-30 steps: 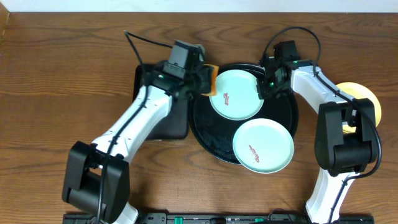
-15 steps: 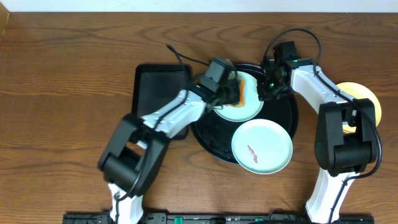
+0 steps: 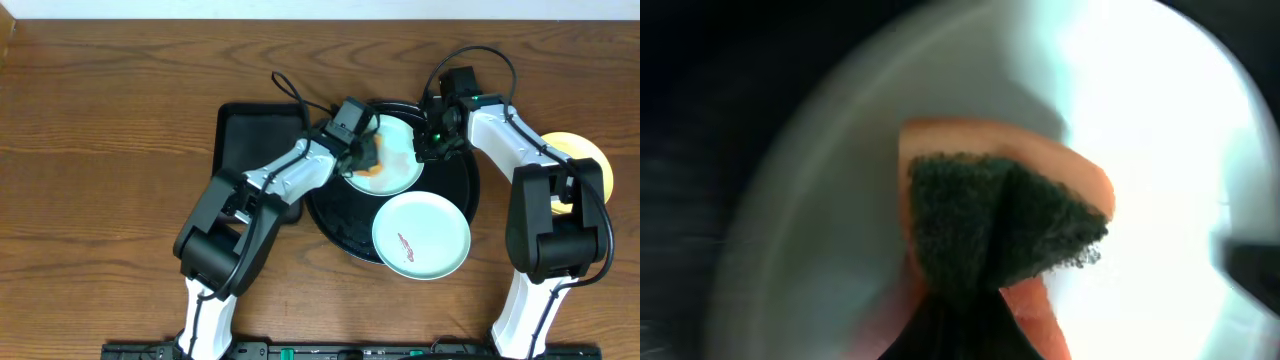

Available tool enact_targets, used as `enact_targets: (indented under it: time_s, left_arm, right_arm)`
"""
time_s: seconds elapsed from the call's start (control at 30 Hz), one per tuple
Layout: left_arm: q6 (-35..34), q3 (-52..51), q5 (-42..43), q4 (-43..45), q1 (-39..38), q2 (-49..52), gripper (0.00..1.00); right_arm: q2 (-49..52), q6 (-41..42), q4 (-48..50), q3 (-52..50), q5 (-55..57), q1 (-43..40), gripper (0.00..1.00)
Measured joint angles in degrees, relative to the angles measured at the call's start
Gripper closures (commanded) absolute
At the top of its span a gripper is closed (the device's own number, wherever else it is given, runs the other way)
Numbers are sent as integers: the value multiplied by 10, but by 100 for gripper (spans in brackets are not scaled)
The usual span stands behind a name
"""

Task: Clean dirty plates on tray and stack at the side
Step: 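Scrub the upper green plate with the sponge in the left gripper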

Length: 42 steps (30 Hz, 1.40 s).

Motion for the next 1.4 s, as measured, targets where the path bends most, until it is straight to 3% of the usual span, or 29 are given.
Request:
enact_targets:
  time_s: [0.1, 0.3, 0.7, 0.9, 1.07, 1.23, 1.4]
  left_arm:
    - [33, 15, -57, -51, 8, -2, 93]
    - [50, 24, -87, -70, -1, -2, 93]
    - [-66, 26, 10, 62, -33, 33, 93]
    - [-80, 32, 40, 42, -43, 33, 93]
    - [-42, 40, 53, -25, -31, 24, 92]
    - [7, 37, -48, -130, -28, -5, 92]
    - [49, 31, -160, -138, -32, -20, 93]
  right_arm:
    - [0, 0, 0, 0, 0, 0, 99]
    - [0, 0, -4, 0, -4, 4, 99]
    - [0, 4, -9, 0, -2, 4, 99]
    - [0, 4, -9, 0, -2, 4, 99]
    - [0, 4, -8, 0, -2, 4, 99]
    - [0, 4, -8, 0, -2, 4, 99]
    - [0, 4, -9, 0, -9, 5, 99]
